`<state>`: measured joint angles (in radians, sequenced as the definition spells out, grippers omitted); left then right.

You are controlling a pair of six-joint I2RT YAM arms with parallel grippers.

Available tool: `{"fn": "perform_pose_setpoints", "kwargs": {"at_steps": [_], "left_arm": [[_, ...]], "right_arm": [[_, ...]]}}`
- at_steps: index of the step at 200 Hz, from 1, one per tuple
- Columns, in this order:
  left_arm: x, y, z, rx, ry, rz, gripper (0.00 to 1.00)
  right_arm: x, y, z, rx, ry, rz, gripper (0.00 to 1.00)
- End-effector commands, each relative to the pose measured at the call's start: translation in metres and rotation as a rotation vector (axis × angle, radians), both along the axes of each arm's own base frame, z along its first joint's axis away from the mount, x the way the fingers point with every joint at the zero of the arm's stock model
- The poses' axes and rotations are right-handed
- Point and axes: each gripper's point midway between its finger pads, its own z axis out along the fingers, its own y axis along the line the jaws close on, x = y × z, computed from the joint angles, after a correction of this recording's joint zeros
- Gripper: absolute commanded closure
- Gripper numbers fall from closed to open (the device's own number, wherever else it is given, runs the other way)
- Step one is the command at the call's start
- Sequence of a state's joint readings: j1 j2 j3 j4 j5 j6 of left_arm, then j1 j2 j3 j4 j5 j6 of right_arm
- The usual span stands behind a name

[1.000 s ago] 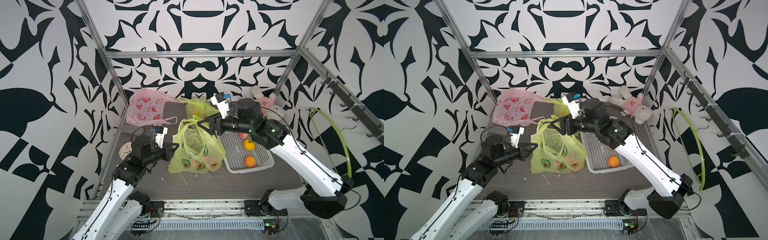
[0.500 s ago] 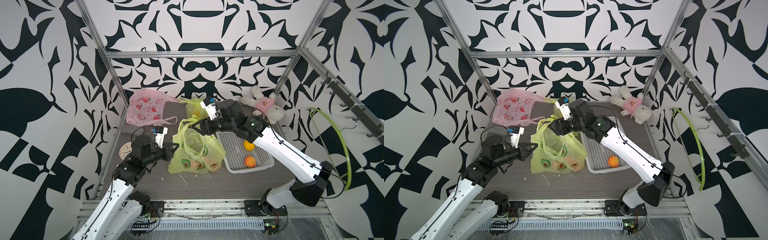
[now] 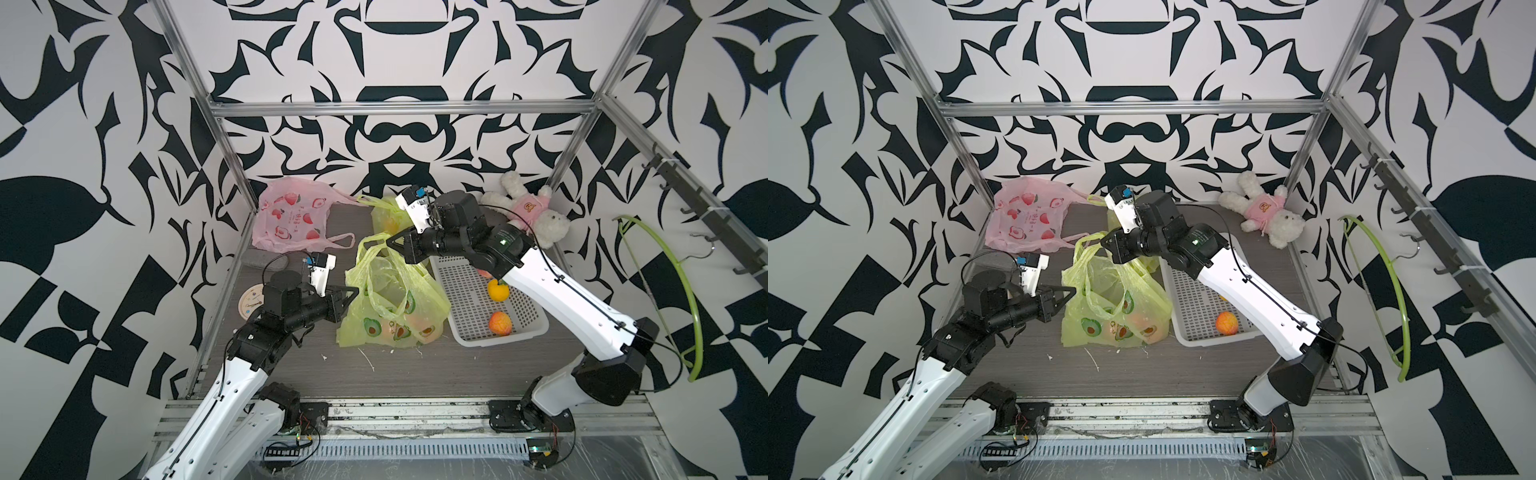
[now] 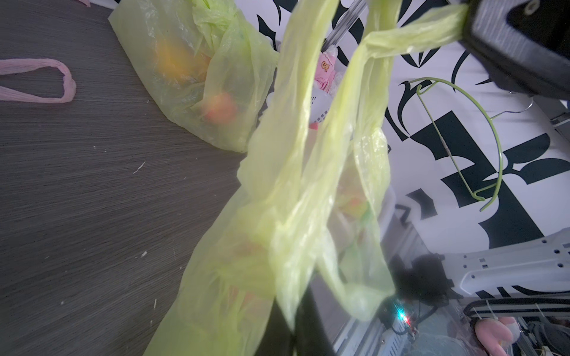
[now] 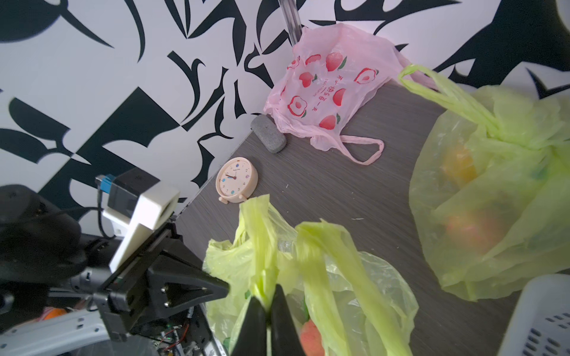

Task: Place the peach into a plastic bag & tie a knot
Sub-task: Cross the plastic bag at the center of the board.

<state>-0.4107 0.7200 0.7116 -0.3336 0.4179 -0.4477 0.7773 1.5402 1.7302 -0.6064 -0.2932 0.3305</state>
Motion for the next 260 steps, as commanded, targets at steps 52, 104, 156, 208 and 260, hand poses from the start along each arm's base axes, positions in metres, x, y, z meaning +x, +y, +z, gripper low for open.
{"fn": "perform_pose_setpoints", "kwargs": {"at_steps": [52,104,156,208,260], "left_arm": [[-0.004,0.042,0.055,0.206,-0.206,0.136,0.0],[-0.017,0.011,0.129,0.247,-0.457,-0.139,0.0],[-0.022,-0.034,0.174,0.075,-0.513,-0.405,0.0],[-0.026,-0.061,0.155,-0.118,-0.329,-0.58,0.01],[-0.026,-0.078,0.106,-0.163,-0.166,-0.582,0.48]], "right_arm": [[-0.044,0.011,0.076,0.141,0.008,0.217,1.0],[-0.074,0.018,0.079,0.184,0.077,0.375,1.0],[-0.093,0.016,0.088,0.209,0.104,0.461,1.0],[-0.096,0.01,0.096,0.209,0.078,0.463,1.0],[-0.085,0.012,0.093,0.202,0.062,0.429,1.0]]}}
